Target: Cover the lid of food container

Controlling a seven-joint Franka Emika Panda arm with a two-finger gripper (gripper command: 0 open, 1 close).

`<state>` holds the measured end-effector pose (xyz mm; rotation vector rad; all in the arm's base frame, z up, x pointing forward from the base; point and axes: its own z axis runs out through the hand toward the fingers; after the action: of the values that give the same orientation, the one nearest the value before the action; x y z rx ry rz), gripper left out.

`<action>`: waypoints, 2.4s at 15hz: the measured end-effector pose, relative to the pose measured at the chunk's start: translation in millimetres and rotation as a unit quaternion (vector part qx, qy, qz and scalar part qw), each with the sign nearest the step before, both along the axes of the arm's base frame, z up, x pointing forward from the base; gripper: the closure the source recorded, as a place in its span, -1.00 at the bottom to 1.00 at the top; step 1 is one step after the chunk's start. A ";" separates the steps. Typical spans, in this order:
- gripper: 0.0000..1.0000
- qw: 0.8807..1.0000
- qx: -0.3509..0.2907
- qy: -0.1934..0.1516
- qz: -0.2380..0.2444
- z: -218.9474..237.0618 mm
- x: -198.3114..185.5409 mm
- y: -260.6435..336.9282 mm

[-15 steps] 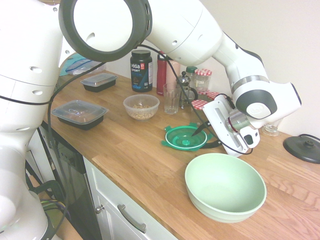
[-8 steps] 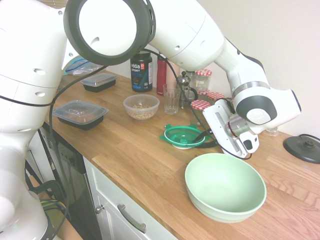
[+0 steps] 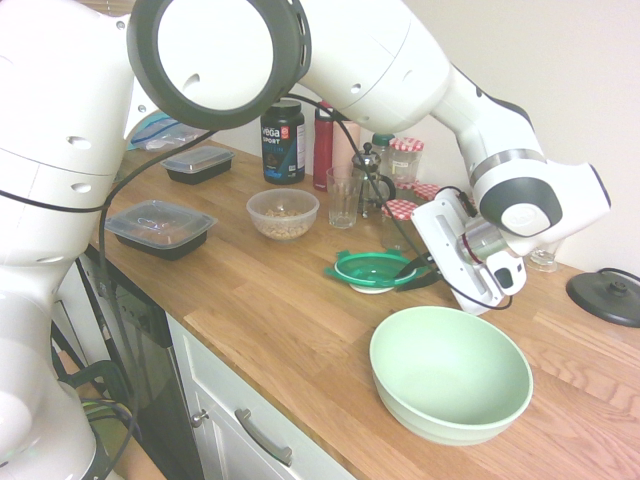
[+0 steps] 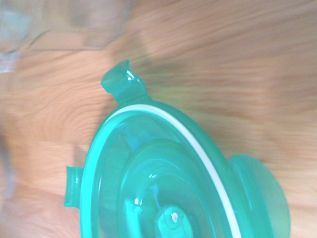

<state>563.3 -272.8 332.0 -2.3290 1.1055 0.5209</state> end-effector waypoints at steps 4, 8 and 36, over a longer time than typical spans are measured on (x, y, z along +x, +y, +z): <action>1.00 0.991 -0.126 -0.024 0.024 129.0 23.1 56.9; 1.00 0.963 -0.257 -0.054 0.063 220.7 40.5 191.1; 1.00 0.504 -0.851 -0.123 0.081 62.1 -35.3 580.0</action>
<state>528.0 307.1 394.1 -3.7127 1.4143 -1.7676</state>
